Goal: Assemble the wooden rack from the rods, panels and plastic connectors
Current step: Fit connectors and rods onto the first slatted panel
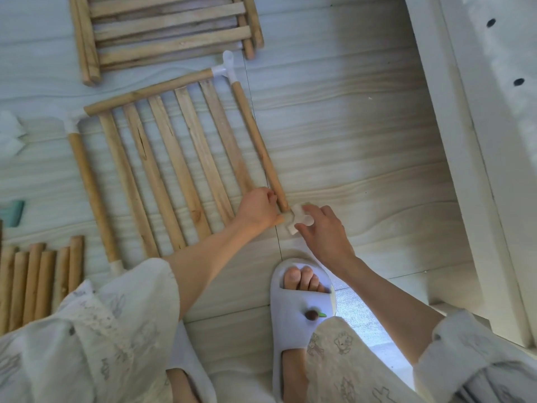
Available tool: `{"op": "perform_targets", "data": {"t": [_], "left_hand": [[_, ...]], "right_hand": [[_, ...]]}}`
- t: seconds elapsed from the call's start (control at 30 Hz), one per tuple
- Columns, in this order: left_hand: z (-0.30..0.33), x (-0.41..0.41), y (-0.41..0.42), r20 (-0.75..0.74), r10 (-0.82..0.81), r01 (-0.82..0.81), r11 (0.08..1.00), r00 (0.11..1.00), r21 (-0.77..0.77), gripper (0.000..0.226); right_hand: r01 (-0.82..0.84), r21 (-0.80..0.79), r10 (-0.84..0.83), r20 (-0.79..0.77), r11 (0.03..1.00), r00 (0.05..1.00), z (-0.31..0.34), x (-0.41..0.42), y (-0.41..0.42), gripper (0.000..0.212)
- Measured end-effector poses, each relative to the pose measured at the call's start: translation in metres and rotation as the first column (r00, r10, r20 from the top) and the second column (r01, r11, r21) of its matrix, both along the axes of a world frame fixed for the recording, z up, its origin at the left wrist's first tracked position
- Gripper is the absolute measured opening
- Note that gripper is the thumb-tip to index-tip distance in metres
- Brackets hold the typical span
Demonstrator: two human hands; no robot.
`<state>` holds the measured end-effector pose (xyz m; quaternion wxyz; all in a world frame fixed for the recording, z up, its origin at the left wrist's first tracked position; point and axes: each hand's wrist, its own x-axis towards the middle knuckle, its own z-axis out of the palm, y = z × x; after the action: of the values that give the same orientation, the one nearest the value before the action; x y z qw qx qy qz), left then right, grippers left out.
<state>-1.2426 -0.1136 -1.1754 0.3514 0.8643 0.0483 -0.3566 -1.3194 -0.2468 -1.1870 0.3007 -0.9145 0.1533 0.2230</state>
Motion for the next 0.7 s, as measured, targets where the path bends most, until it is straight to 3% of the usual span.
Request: {"op": "perform_targets", "data": {"t": [0.23, 0.33, 0.43, 0.7], "left_hand": [[-0.009, 0.02, -0.016, -0.179, 0.312, -0.309, 0.95, 0.933, 0.047, 0.025], [-0.01, 0.025, -0.022, -0.181, 0.302, -0.283, 0.951, 0.936, 0.122, 0.035], [-0.007, 0.027, -0.026, -0.18, 0.306, -0.275, 0.945, 0.935, 0.179, 0.028], [-0.012, 0.032, -0.025, -0.275, 0.477, -0.492, 0.871, 0.835, 0.019, 0.027]], "right_hand": [[0.07, 0.105, -0.076, 0.057, 0.992, 0.995, -0.005, 0.002, -0.007, 0.035], [0.065, 0.12, -0.074, 0.073, 0.991, 0.995, -0.004, -0.001, -0.008, 0.034], [0.052, 0.138, -0.061, 0.064, 0.989, 0.996, -0.004, -0.003, -0.009, 0.034], [0.103, 0.179, -0.121, 0.096, 0.978, 0.988, -0.003, 0.003, -0.008, 0.035]]}}
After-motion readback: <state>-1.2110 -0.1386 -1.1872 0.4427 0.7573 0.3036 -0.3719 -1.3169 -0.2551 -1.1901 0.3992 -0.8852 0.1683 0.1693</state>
